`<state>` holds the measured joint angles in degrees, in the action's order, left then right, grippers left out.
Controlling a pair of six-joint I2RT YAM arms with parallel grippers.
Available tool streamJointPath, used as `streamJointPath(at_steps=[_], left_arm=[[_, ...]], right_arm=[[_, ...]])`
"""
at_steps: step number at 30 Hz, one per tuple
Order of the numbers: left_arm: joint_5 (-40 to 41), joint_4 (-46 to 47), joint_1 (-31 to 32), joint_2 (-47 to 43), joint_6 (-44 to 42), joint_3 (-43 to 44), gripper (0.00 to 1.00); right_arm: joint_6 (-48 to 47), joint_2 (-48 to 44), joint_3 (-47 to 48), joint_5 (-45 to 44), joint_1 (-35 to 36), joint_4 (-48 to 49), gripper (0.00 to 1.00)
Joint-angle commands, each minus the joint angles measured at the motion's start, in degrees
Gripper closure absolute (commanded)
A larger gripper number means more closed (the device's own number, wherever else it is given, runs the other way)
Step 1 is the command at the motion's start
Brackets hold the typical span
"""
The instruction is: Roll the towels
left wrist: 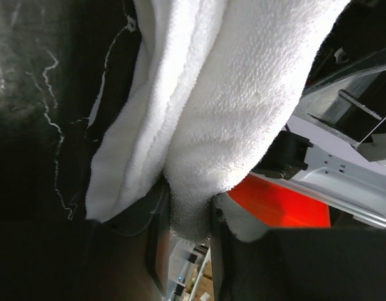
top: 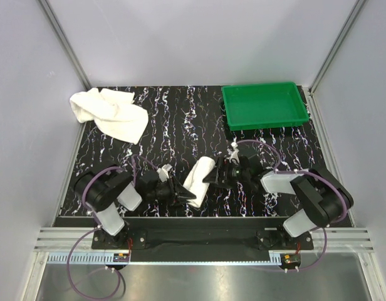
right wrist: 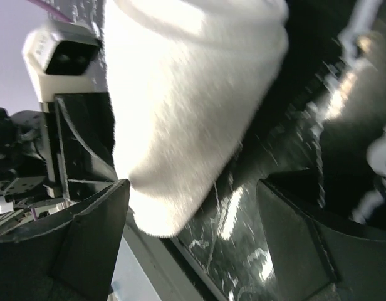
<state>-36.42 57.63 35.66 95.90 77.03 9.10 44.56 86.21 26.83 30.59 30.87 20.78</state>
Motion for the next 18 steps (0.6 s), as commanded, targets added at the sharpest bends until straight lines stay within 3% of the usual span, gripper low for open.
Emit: streamJointPath(at_steps=[1,6,15,16,18], left_arm=[[-3.6,8.3,-0.7,8.1,4.7,-4.1,1.00],[-5.2,20.0,-1.6,14.7,8.1,-5.4,1.00],[-9.8,37.5,-5.5,24.9,15.5,-5.7,1.00],[-10.2,37.8,-5.7,25.9,15.9,-5.3,1.00],[-10.1,37.7,-6.0,25.8,15.6,-5.2,1.00]], right_arm=[[1.1,4.6,2.0,-3.4,2.2,9.5,0.11],[1.3,11.8,5.1,-4.4,5.7,13.4,0.11],[5.2,21.7,4.7,-3.3,9.1,26.6,0.20],[5.4,22.1,4.6,-3.2,9.5,27.3,0.25],[5.8,22.9,4.4,-2.9,9.6,28.5,0.51]])
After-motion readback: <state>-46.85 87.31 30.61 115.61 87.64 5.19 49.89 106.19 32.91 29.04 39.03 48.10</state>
